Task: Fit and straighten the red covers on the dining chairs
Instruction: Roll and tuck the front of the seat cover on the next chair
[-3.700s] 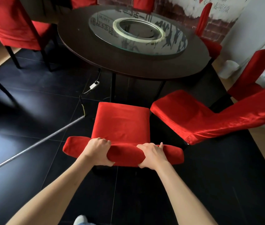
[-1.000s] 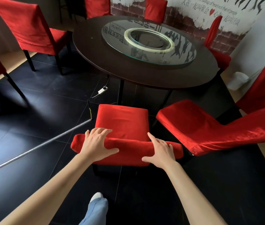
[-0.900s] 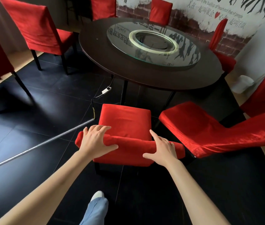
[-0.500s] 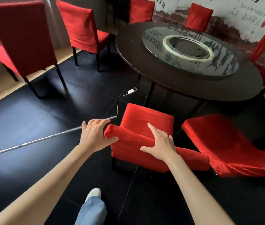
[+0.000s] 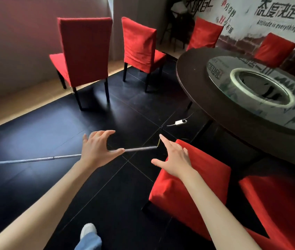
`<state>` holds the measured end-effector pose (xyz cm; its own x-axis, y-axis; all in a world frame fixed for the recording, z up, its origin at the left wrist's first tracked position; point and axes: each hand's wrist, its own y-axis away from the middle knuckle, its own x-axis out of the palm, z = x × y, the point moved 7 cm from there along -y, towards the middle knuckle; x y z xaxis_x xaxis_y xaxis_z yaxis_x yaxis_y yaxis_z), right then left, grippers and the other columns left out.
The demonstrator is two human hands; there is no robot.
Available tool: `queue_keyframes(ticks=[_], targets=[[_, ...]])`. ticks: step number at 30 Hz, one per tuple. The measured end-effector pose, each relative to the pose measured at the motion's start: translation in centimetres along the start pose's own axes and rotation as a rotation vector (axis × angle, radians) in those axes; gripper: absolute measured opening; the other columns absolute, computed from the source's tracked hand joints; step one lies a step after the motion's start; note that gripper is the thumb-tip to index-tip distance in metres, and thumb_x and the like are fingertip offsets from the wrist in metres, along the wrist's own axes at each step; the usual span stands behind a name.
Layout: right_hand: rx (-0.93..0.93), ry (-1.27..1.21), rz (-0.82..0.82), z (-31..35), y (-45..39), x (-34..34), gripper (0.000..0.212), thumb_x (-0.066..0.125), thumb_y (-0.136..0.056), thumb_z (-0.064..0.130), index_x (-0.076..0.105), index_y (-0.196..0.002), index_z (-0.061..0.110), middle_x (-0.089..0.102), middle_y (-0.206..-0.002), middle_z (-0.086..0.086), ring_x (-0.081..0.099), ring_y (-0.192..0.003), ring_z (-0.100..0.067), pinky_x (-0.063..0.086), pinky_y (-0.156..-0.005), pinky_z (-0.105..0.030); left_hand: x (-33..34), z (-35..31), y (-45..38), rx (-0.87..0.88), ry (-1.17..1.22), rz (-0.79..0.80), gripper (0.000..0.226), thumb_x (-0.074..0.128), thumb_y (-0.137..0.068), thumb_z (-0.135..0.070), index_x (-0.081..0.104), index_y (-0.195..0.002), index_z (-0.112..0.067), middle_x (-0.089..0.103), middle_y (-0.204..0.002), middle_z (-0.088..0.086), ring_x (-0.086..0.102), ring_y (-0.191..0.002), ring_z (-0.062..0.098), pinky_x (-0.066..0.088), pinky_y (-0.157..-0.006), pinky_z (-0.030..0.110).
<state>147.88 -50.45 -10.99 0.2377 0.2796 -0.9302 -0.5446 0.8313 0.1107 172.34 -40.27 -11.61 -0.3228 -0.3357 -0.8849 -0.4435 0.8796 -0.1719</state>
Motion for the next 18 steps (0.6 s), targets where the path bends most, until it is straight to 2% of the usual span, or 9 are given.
queue_keyframes(ticks=[9, 18], targets=[[-0.069, -0.027, 0.011, 11.1, -16.8, 1.2, 0.093, 0.064, -0.079, 0.059, 0.01, -0.152, 0.037, 0.034, -0.153, 0.006, 0.026, -0.143, -0.019, 0.019, -0.114, -0.056, -5.3, 12.2, -14.1, -0.105, -0.033, -0.054, 0.07, 0.073, -0.069, -0.062, 0.056, -0.128, -0.029, 0.06, -0.127, 0.001, 0.049, -0.124, 0.024, 0.024, -0.108, 0.054], [-0.108, 0.006, 0.043, 15.4, -31.7, 1.4, 0.091, 0.063, -0.081, 0.058, 0.01, -0.152, 0.037, 0.035, -0.152, 0.006, 0.027, -0.141, -0.02, 0.018, -0.114, -0.058, -5.3, 17.5, -28.3, -0.142, -0.012, -0.054, 0.069, 0.071, -0.071, -0.06, 0.054, -0.13, -0.03, 0.059, -0.13, 0.001, 0.046, -0.127, 0.024, 0.02, -0.11, 0.056]])
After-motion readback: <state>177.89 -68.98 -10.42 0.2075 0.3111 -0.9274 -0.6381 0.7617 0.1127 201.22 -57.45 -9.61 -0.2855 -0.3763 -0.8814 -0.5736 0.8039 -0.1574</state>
